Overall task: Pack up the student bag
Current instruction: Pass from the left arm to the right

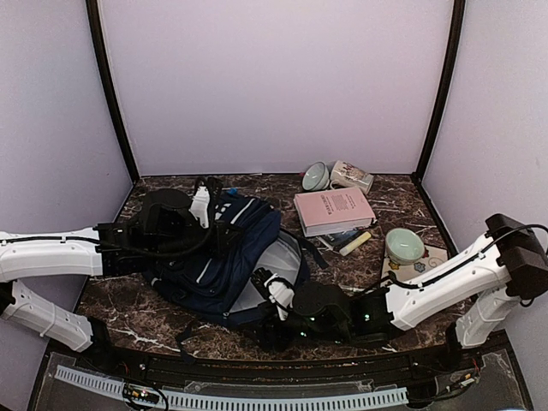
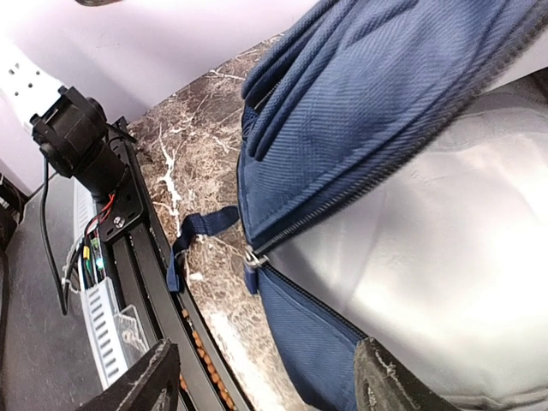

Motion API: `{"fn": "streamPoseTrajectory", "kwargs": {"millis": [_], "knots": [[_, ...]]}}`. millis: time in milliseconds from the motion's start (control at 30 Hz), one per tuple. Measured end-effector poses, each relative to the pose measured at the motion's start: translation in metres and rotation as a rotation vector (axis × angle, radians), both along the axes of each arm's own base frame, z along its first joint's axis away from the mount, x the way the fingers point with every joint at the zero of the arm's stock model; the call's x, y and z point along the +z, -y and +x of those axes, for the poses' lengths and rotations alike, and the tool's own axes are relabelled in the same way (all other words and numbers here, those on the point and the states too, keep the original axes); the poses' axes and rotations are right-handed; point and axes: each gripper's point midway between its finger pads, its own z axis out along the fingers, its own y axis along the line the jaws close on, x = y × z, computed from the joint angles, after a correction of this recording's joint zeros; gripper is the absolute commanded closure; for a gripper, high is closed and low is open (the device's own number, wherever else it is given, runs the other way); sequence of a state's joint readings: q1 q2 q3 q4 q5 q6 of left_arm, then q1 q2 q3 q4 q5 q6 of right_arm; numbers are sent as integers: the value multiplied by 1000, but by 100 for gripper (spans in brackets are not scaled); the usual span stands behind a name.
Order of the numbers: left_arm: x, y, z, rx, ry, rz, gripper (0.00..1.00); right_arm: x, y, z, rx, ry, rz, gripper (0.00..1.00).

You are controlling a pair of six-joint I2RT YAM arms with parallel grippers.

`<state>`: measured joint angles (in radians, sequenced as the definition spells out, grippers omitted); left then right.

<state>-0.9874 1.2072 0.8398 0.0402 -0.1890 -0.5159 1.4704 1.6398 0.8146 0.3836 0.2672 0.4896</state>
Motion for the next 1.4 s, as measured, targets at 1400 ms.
{"fn": "streamPoseTrajectory", "kwargs": {"millis": [1400], "knots": [[-12, 3, -21, -122, 14, -20, 100, 53, 32, 61, 8, -149, 261, 25]]}}
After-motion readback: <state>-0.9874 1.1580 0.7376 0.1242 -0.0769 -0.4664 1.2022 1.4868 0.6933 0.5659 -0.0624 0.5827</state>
